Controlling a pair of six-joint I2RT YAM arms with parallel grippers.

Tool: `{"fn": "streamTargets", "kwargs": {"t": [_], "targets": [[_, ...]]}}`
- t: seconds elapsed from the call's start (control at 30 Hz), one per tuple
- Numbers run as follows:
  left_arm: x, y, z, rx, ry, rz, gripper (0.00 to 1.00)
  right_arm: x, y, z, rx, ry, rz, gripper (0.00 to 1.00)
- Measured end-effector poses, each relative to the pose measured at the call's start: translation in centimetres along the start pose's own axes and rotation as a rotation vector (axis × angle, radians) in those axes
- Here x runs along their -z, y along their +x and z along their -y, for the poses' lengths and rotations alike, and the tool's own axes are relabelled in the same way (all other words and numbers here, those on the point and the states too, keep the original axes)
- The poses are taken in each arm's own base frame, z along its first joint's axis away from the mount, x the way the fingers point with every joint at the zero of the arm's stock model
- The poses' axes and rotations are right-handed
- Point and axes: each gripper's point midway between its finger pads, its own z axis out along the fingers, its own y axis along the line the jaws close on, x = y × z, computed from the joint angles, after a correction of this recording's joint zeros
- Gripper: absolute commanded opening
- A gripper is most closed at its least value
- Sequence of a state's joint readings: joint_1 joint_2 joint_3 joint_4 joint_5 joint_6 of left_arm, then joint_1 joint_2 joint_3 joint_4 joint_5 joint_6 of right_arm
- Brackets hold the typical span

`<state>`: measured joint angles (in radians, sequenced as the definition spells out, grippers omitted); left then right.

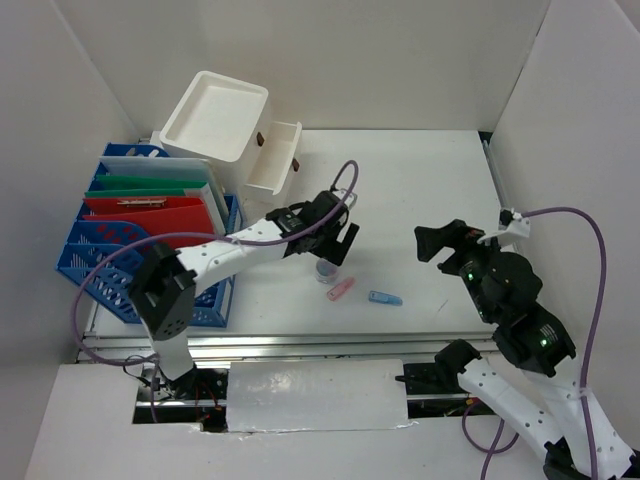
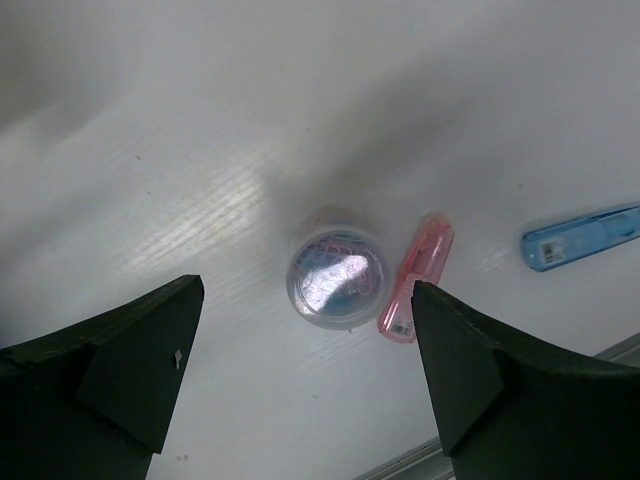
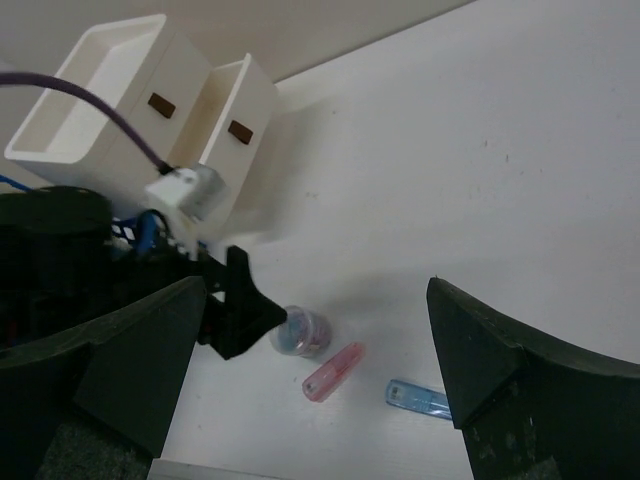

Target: Organize the desk

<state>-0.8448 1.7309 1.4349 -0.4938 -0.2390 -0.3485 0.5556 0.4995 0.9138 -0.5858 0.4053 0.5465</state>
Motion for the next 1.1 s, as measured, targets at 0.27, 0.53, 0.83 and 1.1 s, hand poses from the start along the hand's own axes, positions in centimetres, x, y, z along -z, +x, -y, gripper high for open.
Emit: {"fn": "streamTargets", "kwargs": {"t": [0.27,0.53,0.83,1.1], "targets": [[-5.0,5.2,0.6,-0.015,-0.019,-0.164,0.97,1.5,-0.6,0.4,0.009,-0.022,0.022,1.00],[-6.9,6.6,1.1,-0.008,-0.009,-0.194,0.71,1.5,-0.3,0.1,0.028,-0.037,0.007,1.00],[-7.0,6.7,1.1,0.003,-0.011,-0.196,0.17,1.5,-0.3,0.2,0.033,-0.037,0.007,1.00],[-3.9,0.6,-0.3,-0.012,-0.083,-0.117,0.14,1.5,-0.3,0.2,0.034,-0.036,0.006,1.00]]}}
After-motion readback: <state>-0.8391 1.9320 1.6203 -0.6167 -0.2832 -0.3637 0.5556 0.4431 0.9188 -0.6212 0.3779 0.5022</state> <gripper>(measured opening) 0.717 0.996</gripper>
